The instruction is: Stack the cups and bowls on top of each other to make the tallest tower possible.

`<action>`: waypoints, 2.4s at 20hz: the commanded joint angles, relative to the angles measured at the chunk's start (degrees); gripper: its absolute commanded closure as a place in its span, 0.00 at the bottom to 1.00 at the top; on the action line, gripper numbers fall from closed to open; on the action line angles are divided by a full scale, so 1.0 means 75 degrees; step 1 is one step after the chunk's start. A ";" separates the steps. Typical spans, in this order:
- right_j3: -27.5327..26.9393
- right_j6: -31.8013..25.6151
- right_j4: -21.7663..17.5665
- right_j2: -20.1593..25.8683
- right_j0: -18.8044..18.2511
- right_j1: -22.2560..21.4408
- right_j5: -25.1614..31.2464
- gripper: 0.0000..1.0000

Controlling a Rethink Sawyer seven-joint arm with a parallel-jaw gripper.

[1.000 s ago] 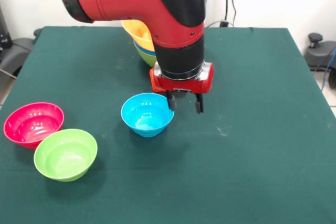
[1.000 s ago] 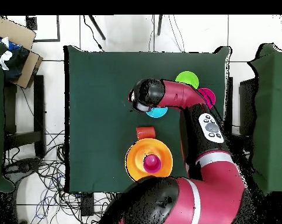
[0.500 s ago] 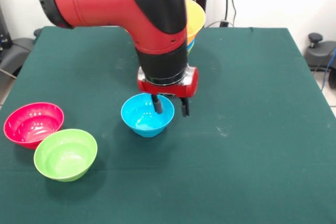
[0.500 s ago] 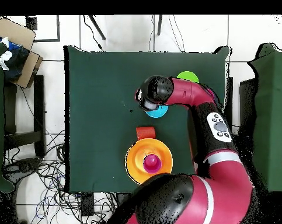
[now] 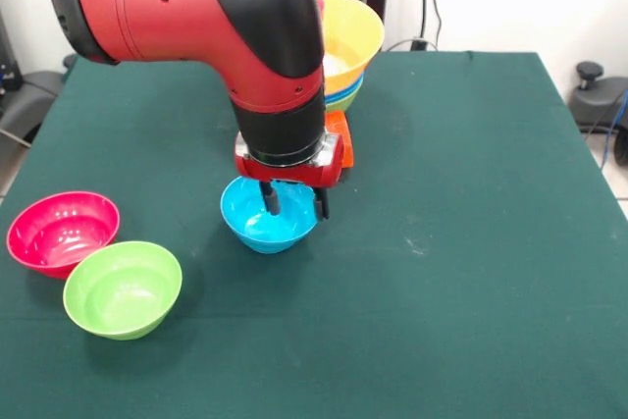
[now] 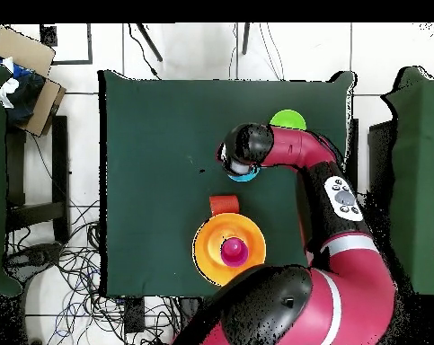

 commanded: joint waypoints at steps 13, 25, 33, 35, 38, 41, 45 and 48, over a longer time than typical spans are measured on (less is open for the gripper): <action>-0.0070 -0.1908 -0.0985 0.0739 0.0039 0.0289 0.0119 0.00; -0.0115 -0.2018 -0.1096 0.0822 0.0039 0.0400 -0.0010 1.00; -0.0171 -0.1850 -0.1304 0.0687 0.0234 0.0249 -0.0233 1.00; 0.0017 -0.1685 -0.1309 0.0651 0.0263 0.0037 -0.0386 1.00; 0.0592 -0.1286 -0.1090 0.0569 0.0286 -0.0513 -0.0172 1.00; 0.1464 -0.0962 -0.0762 0.0549 0.0226 -0.1373 0.0252 1.00; 0.2635 -0.0376 -0.0426 0.0432 0.0190 -0.2464 0.0236 1.00; 0.3200 -0.0109 -0.0175 0.0391 0.0162 -0.3045 0.0339 1.00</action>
